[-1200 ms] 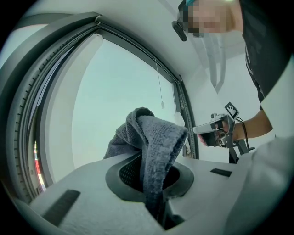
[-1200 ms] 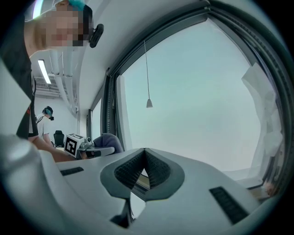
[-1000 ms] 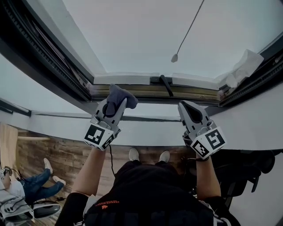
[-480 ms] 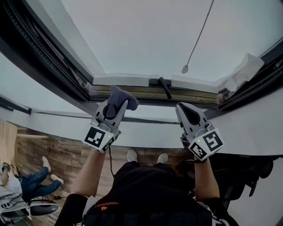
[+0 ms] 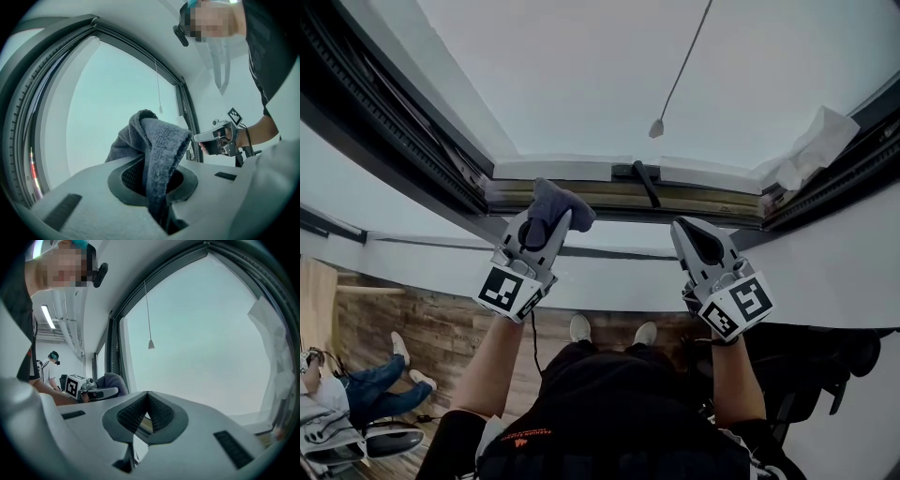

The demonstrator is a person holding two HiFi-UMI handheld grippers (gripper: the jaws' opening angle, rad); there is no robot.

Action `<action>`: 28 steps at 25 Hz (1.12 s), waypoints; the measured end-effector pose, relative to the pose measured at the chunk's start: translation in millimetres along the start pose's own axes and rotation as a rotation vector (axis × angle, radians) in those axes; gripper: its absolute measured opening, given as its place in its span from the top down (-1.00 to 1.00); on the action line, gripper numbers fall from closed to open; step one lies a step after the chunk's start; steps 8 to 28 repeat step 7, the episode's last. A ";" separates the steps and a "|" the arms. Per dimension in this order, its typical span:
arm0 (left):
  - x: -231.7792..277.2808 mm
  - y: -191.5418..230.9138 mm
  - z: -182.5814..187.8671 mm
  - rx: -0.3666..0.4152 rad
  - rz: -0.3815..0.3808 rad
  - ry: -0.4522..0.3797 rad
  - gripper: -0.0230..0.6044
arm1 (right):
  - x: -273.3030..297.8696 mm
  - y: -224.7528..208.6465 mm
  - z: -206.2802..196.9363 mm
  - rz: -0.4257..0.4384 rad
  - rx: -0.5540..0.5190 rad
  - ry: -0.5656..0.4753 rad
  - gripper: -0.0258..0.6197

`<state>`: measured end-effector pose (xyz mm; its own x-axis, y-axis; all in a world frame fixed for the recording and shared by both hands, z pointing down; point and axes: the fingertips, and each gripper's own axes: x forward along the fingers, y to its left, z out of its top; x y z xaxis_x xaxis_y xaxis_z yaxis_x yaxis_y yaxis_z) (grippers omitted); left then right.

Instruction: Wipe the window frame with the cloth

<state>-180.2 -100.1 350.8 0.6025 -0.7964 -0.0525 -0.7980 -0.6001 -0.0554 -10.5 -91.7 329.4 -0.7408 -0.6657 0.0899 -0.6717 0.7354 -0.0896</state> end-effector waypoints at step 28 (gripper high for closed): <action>5.0 -3.6 2.0 0.027 -0.010 -0.019 0.79 | -2.1 -2.5 0.2 0.001 -0.002 -0.008 0.91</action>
